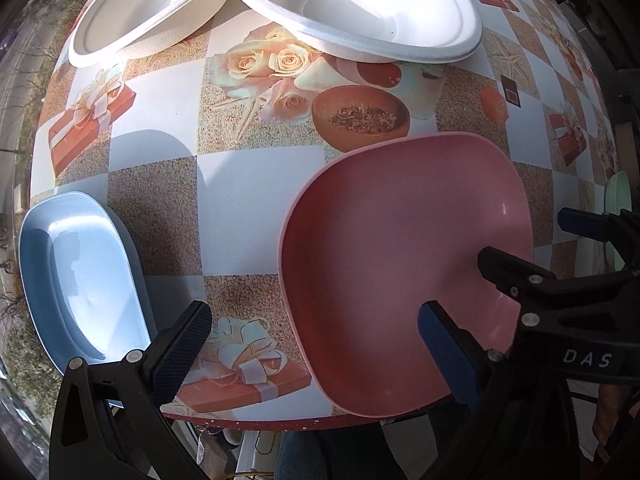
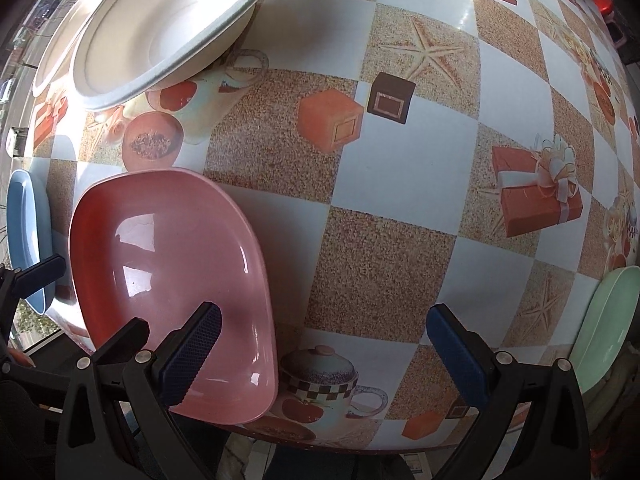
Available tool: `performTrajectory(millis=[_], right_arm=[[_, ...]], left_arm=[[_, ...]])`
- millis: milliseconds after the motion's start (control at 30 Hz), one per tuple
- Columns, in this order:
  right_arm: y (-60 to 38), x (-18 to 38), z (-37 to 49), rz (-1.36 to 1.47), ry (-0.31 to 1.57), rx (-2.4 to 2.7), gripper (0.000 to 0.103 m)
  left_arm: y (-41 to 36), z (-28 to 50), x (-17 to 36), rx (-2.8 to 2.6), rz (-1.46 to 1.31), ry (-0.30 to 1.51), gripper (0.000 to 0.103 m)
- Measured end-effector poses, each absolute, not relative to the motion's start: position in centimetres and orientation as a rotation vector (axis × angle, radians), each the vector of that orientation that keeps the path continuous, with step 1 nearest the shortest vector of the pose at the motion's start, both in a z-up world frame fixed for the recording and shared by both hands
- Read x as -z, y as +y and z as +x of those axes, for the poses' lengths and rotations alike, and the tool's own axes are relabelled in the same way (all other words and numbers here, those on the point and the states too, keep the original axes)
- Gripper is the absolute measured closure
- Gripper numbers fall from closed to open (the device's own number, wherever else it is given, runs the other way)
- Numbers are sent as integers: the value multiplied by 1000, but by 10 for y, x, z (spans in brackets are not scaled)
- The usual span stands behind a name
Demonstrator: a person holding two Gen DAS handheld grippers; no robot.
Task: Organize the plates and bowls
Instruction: 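Close both tools on the pink plate rim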
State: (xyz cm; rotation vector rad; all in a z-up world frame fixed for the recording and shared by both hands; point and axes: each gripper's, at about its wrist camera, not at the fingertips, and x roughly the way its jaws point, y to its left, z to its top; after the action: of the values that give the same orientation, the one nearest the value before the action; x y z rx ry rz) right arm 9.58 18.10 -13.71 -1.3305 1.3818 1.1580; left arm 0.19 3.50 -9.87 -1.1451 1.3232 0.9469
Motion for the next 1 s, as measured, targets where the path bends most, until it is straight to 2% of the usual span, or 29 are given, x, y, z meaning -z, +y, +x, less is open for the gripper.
performTrajectory(millis=[233,833,933,1000], right_arm=[[170,150,94,-1359,1375,-1178,0],[184,150,92,-1344,1357,-1160,0],[182,145,89,-1354,1342,-1181,7],[182,140,85,-1353,1334,-1199,18]], left_arm=[[23,9,116,-970,-1158,1362,0],[33,21,117,-950,-1168,1384,0],[33,20,114,-954,-1177,1382,1],[33,18,112,-957,-1177,1378,3]])
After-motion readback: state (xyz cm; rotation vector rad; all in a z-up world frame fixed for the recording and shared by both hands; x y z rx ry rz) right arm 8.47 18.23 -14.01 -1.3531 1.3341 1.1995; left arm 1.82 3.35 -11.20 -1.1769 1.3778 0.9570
